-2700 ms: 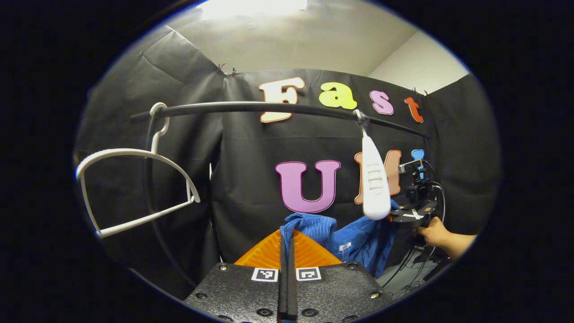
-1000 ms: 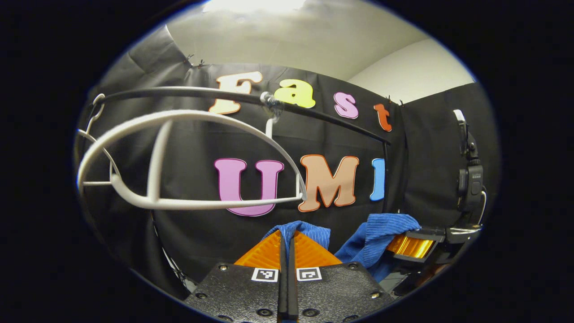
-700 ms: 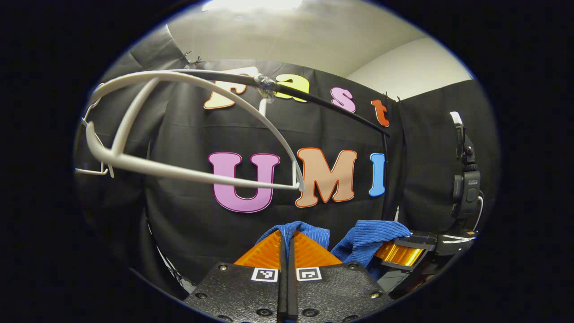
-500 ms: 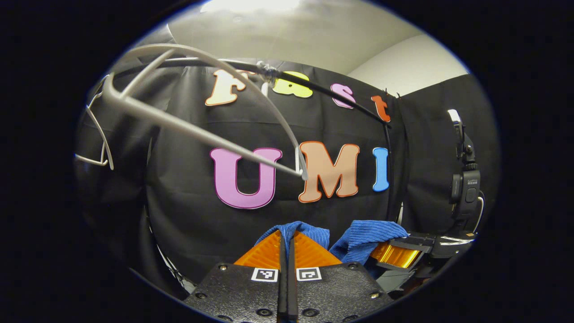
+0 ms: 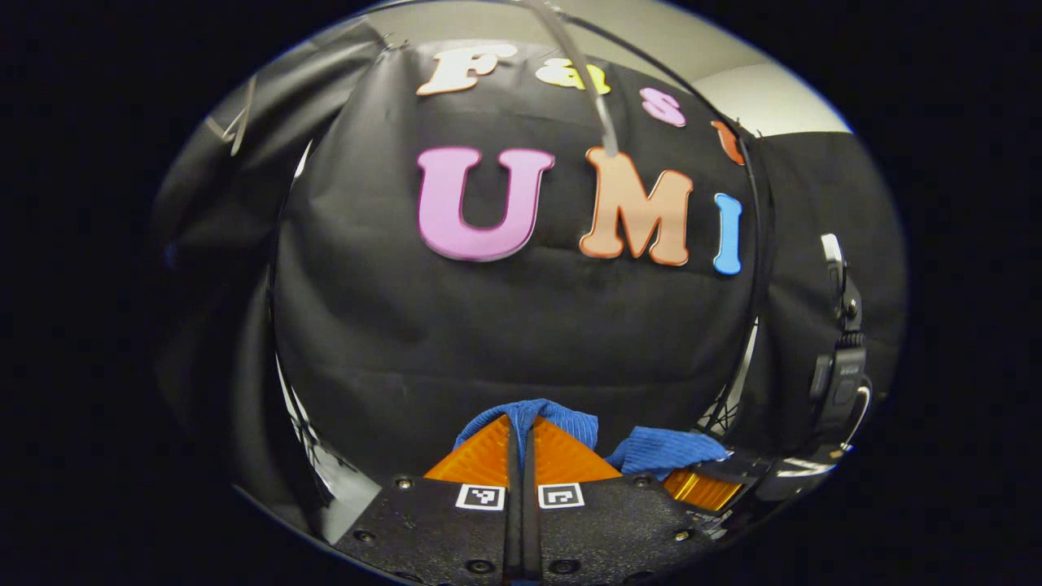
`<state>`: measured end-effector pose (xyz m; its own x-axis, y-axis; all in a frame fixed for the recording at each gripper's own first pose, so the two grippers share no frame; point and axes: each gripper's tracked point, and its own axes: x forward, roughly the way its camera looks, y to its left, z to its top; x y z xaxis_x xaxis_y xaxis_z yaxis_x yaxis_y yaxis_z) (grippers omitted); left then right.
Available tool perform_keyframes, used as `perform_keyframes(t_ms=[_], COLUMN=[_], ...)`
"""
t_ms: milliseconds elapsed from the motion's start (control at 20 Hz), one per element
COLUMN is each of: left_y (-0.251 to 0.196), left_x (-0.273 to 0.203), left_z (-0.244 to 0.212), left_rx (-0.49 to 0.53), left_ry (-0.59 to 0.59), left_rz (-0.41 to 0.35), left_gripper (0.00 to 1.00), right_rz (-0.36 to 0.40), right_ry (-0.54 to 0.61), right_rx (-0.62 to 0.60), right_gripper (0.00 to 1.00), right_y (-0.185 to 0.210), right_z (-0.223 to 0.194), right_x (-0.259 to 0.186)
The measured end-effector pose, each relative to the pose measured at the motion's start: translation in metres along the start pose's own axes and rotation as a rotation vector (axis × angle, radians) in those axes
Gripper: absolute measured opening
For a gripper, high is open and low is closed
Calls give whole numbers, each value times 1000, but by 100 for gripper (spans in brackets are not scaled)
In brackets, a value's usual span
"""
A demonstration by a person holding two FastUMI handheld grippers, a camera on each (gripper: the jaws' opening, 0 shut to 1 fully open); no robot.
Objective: Grasp the clothes on the hanger with both hands and then place them into the laundry hamper below.
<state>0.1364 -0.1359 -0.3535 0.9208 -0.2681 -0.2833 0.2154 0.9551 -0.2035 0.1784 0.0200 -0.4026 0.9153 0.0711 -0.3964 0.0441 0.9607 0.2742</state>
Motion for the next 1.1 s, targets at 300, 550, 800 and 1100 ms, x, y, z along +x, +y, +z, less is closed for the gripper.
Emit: perform_keyframes(t_ms=[300,550,800,1100], left_y=[27,27,27,29], left_x=[14,32,38,35], left_z=[-77,-153,-185,-227], left_rx=[-61,43,27,25], left_ry=[78,230,332,511], left_rz=[42,58,63,68], left_gripper=[1,2,6,7], right_rz=[-34,-67,-123,-184], right_ry=[76,196,262,351], right_rx=[-58,-208,-232,-180], right_gripper=[5,6,6,10], right_y=[-32,-55,-65,-79], right_z=[-103,-168,-184,-201], right_x=[24,51,56,51])
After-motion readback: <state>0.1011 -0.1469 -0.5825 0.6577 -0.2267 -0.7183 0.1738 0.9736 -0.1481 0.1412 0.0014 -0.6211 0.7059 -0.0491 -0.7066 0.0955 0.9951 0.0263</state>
